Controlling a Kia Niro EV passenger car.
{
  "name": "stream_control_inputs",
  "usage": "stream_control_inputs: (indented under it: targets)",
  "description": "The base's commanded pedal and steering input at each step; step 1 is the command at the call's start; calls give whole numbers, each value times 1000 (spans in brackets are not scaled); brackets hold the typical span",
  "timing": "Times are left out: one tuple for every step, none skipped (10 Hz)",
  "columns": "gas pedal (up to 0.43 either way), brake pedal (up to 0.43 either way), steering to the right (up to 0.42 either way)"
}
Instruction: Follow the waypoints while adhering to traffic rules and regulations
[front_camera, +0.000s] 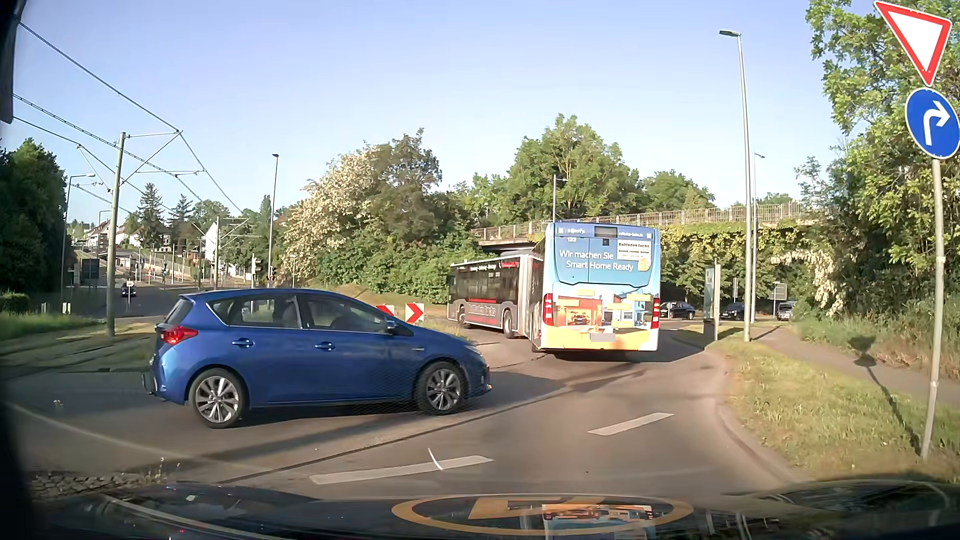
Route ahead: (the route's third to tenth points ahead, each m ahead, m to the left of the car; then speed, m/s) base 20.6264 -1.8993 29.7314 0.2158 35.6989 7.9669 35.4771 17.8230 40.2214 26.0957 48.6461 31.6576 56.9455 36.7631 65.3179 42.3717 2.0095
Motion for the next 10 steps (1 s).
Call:
stream_control_inputs:
  targets:
    - [0, 207, 15]
    - [0, 220, 12]
    - [0, 226, 12]
    - [0, 226, 12]
    - [0, 226, 12]
    - [0, 226, 12]
    - [0, 213, 12]
    - [0, 177, 12]
    - [0, 152, 13]
    - [0, 165, 18]
